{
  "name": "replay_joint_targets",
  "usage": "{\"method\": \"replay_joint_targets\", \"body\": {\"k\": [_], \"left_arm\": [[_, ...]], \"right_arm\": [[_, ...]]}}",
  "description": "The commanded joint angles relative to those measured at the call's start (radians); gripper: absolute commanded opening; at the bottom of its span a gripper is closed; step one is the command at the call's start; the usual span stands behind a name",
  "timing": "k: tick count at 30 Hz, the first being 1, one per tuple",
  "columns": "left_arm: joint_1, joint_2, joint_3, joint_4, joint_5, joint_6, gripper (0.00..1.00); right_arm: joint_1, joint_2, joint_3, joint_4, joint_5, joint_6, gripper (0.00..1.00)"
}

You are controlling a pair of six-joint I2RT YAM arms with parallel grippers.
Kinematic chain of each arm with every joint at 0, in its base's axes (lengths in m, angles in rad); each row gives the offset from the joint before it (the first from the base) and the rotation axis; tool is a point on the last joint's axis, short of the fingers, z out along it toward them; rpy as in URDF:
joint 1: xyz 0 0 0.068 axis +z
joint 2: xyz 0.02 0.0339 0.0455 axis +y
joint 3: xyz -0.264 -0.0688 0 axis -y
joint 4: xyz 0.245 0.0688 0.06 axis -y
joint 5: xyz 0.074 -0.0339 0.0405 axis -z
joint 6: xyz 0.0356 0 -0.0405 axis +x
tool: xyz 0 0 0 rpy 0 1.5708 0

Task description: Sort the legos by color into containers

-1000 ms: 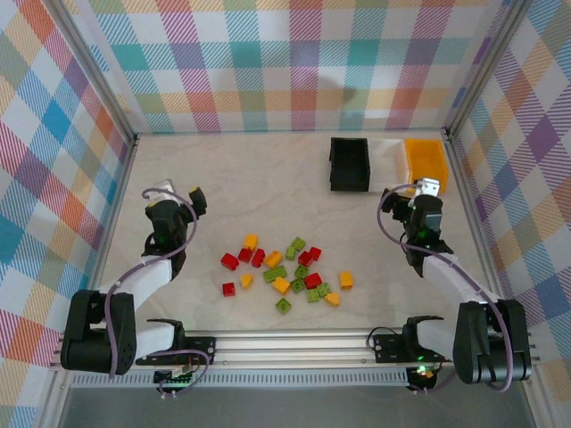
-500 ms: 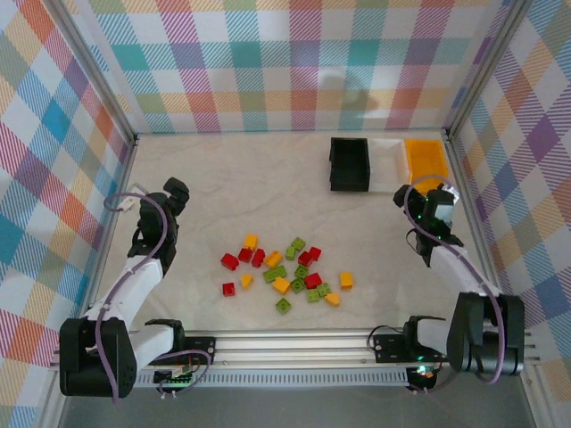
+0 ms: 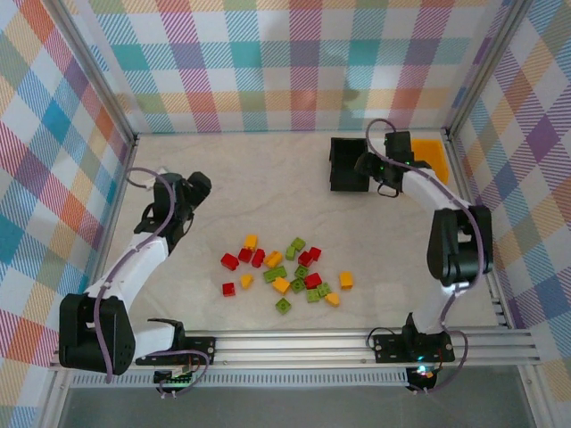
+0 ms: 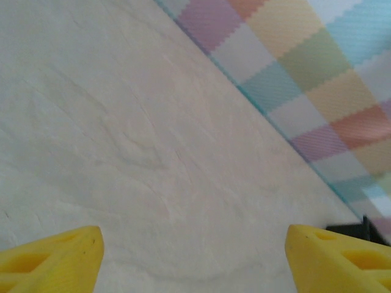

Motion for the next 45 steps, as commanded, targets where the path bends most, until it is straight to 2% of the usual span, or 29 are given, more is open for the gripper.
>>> {"method": "replay_joint_targets", "body": {"k": [1, 6, 16, 22, 27, 33, 36, 45], "left_arm": [[-0.036, -0.009, -0.021, -0.061, 0.024, -0.014, 0.78], [-0.07, -0.056, -0.067, -0.049, 0.024, -0.01, 0.79], [-0.102, -0.103, -0.11, -0.065, 0.03, -0.012, 0.8], [-0.103, -0.139, -0.114, -0.082, 0.028, -0.026, 0.8], [-0.103, -0.217, -0.1, -0.132, -0.015, -0.03, 0.81], [-0.103, -0.312, -0.085, -0.208, -0.071, -0.024, 0.83], [-0.103, -0.346, -0.087, -0.233, -0.087, -0.019, 0.83], [-0.103, -0.417, -0.098, -0.265, -0.116, 0.005, 0.84]], "right_arm": [[-0.005, 0.064, 0.08, -0.123, 0.081, -0.038, 0.78], [0.007, 0.182, 0.203, -0.163, 0.084, -0.072, 0.71], [0.089, 0.298, 0.319, -0.207, 0.178, -0.109, 0.38], [0.188, 0.291, 0.321, -0.216, 0.214, -0.108, 0.17], [0.333, 0.278, 0.314, -0.222, 0.254, -0.08, 0.0], [0.508, 0.318, 0.384, -0.303, 0.346, 0.058, 0.0], [0.565, 0.355, 0.443, -0.362, 0.366, 0.14, 0.0], [0.675, 0.399, 0.548, -0.479, 0.469, 0.288, 0.0]]}}
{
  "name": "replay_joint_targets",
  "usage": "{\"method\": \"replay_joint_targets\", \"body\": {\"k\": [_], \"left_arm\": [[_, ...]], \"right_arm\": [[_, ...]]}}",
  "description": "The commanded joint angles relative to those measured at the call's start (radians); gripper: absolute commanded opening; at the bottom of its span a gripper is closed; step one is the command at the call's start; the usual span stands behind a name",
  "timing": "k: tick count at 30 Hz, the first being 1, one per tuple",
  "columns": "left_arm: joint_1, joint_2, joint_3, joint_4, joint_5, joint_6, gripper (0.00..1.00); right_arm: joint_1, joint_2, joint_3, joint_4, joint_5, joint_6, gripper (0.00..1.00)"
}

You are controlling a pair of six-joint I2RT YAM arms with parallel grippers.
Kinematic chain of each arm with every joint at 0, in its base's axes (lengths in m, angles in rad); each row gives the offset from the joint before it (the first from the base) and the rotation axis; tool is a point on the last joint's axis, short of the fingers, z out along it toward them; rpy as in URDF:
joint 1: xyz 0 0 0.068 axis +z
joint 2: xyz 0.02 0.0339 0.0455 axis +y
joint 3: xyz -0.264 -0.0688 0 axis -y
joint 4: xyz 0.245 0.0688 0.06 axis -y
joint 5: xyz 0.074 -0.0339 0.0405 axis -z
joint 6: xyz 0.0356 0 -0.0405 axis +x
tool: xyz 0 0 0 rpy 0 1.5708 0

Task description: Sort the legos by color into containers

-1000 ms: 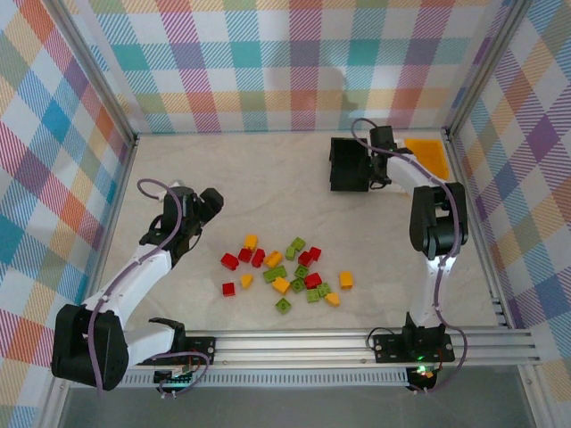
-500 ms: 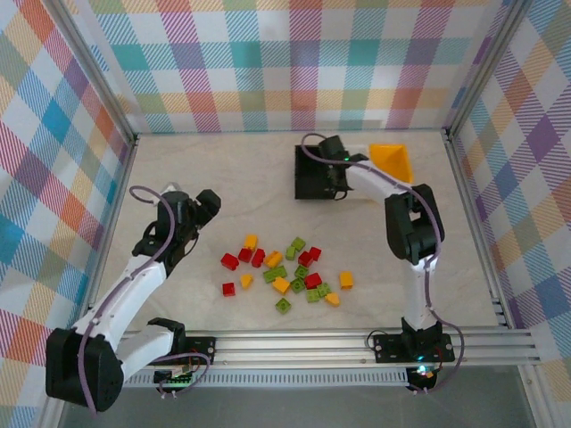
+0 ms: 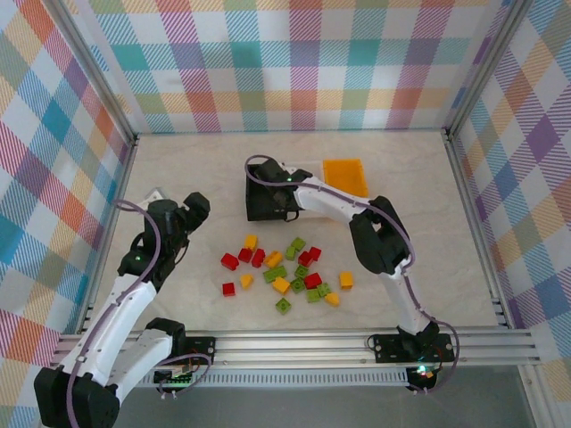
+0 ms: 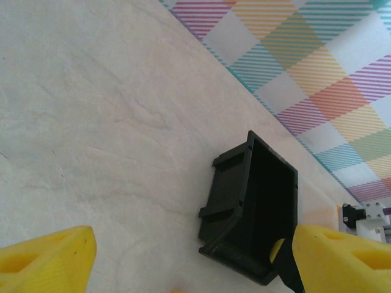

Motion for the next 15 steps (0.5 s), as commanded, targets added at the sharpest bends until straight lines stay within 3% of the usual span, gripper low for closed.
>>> {"method": "replay_joint_targets", "body": {"k": [1, 6, 15], "left_arm": [[-0.009, -0.027, 0.007, -0.024, -0.027, 0.023, 0.84], [-0.007, -0.036, -0.004, -0.025, -0.022, 0.026, 0.84], [-0.007, -0.068, -0.016, -0.057, -0.026, 0.032, 0.85]], "right_arm": [[0.024, 0.005, 0.056, -0.081, 0.103, 0.074, 0.0], [0.051, 0.036, 0.113, -0.153, 0.138, 0.117, 0.0], [0.089, 0.047, 0.105, -0.076, 0.103, 0.09, 0.0]]}}
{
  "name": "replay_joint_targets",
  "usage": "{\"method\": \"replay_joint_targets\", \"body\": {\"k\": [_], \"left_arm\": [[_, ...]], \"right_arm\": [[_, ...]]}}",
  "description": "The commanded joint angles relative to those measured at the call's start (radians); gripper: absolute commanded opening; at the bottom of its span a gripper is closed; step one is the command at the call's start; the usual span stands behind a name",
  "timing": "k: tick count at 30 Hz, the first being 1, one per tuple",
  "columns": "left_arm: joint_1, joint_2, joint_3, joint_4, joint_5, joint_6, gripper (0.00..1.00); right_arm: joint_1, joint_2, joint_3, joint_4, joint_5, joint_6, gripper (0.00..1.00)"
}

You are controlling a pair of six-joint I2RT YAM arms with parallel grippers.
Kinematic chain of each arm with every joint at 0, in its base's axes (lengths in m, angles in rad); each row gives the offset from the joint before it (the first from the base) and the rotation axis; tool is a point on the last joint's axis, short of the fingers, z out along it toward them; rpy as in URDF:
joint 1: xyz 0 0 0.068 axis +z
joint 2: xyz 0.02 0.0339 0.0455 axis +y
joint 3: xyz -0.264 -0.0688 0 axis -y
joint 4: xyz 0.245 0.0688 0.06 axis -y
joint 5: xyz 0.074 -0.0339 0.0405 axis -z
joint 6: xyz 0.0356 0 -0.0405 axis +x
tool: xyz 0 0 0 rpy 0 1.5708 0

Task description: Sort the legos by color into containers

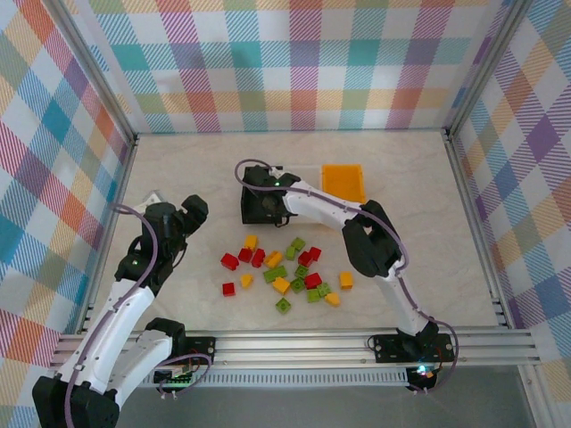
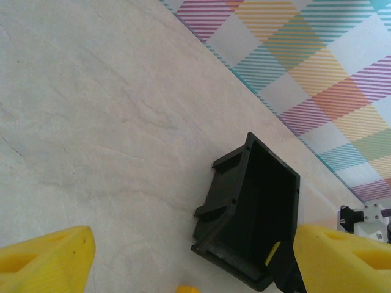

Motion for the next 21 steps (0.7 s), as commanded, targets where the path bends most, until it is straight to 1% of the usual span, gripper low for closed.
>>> {"method": "replay_joint_targets", "body": {"k": [1, 8, 10, 12, 15, 17, 18, 21], "left_arm": [[-0.007, -0.024, -0.011, -0.015, -0.015, 0.026, 0.85], [-0.006, -0.011, -0.016, -0.01, -0.012, 0.032, 0.86], [-0.006, -0.006, -0.016, -0.013, -0.012, 0.033, 0.86], [-0.006, -0.006, -0.015, -0.013, -0.012, 0.033, 0.86], [-0.006, -0.007, -0.017, -0.013, -0.012, 0.032, 0.86], [-0.006, -0.006, -0.017, -0.01, -0.009, 0.032, 0.86], [-0.006, -0.006, -0.017, -0.01, -0.01, 0.032, 0.86], [-0.006, -0.005, -0.014, -0.009, -0.005, 0.032, 0.86]], "right_arm": [[0.009, 0.01, 0.027, 0.021, 0.022, -0.028, 0.0], [0.008, 0.024, 0.013, 0.032, -0.032, -0.018, 0.0], [0.009, 0.03, 0.013, 0.035, -0.037, -0.018, 0.04], [0.009, 0.029, 0.012, 0.043, -0.037, -0.023, 0.13], [0.009, 0.013, -0.002, 0.068, -0.039, -0.039, 0.37], [0.009, -0.003, -0.018, 0.094, -0.038, -0.053, 0.51], [0.009, -0.014, -0.026, 0.106, -0.038, -0.056, 0.55], [0.009, -0.056, -0.058, 0.15, -0.037, -0.073, 0.63]]}}
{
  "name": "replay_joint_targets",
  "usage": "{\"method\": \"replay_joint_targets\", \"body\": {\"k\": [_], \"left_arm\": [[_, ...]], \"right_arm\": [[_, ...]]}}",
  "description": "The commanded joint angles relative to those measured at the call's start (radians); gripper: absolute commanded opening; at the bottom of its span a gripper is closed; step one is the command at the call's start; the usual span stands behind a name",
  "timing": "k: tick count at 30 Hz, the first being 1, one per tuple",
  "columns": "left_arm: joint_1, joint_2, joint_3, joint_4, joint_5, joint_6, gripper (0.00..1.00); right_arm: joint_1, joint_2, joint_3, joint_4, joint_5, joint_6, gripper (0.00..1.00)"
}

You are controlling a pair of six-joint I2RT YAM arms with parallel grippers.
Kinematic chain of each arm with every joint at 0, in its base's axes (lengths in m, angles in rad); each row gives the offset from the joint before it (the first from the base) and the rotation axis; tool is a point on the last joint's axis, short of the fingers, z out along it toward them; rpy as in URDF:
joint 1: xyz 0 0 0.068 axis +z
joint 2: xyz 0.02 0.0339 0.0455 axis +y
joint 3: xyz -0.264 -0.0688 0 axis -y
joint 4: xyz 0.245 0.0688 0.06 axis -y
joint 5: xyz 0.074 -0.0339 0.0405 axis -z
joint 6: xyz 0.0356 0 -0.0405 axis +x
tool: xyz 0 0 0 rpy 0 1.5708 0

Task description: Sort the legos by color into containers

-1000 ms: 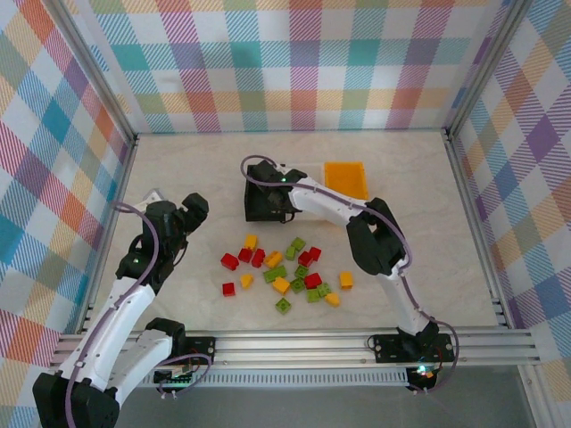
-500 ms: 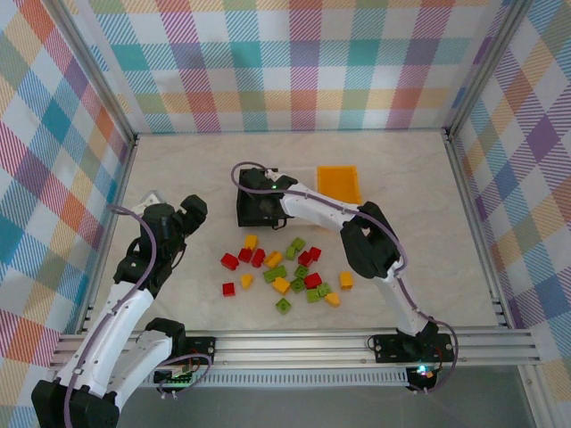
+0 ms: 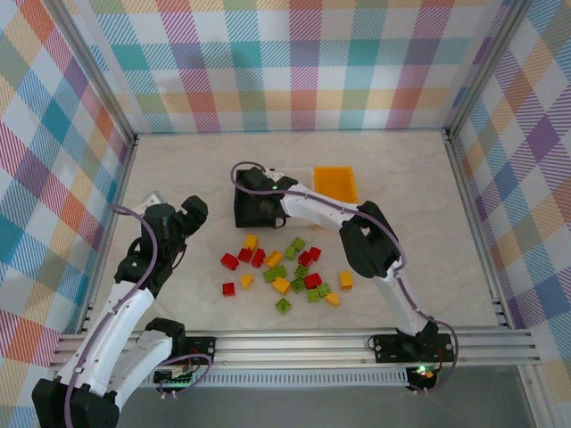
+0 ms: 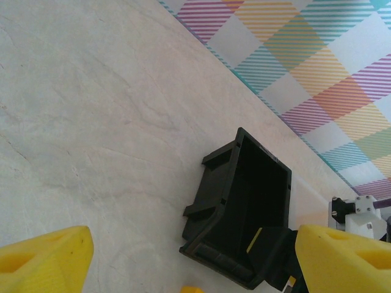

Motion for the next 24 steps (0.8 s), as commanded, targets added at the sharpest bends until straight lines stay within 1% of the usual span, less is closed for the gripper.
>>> {"method": "replay_joint_targets", "body": {"k": [1, 4, 7, 10, 12, 14, 16, 18, 21, 24], "left_arm": [[-0.006, 0.001, -0.007, -0.007, -0.002, 0.017, 0.86], [-0.006, 0.004, -0.004, -0.002, 0.014, 0.02, 0.87], [-0.006, 0.011, 0.004, 0.001, 0.051, 0.031, 0.87], [-0.009, 0.027, 0.02, 0.001, 0.095, 0.038, 0.86], [-0.017, 0.038, 0.023, 0.001, 0.128, 0.03, 0.86], [-0.027, 0.045, 0.017, 0.036, 0.166, 0.018, 0.87], [-0.047, 0.05, 0.012, 0.043, 0.2, 0.003, 0.87], [-0.083, 0.054, 0.009, 0.045, 0.223, 0.004, 0.99], [-0.142, 0.069, -0.002, 0.044, 0.235, 0.008, 1.0], [-0.174, 0.084, -0.02, 0.057, 0.255, 0.0, 1.0]], "right_arm": [[0.003, -0.078, -0.041, 0.057, 0.012, -0.028, 0.65], [0.003, -0.147, -0.095, 0.108, 0.013, -0.048, 0.68], [0.003, -0.255, -0.193, 0.178, 0.012, -0.07, 0.69], [0.003, -0.384, -0.334, 0.272, 0.011, -0.093, 0.71], [0.003, -0.467, -0.427, 0.315, -0.011, -0.123, 0.71], [0.003, -0.525, -0.491, 0.293, -0.034, -0.145, 0.71], [0.003, -0.571, -0.547, 0.222, -0.047, -0.151, 0.71], [0.003, -0.633, -0.63, 0.141, -0.057, -0.134, 0.71], [0.003, -0.765, -0.797, 0.079, -0.065, -0.088, 0.71], [0.003, -0.894, -0.937, 0.016, -0.066, -0.04, 0.71]]}}
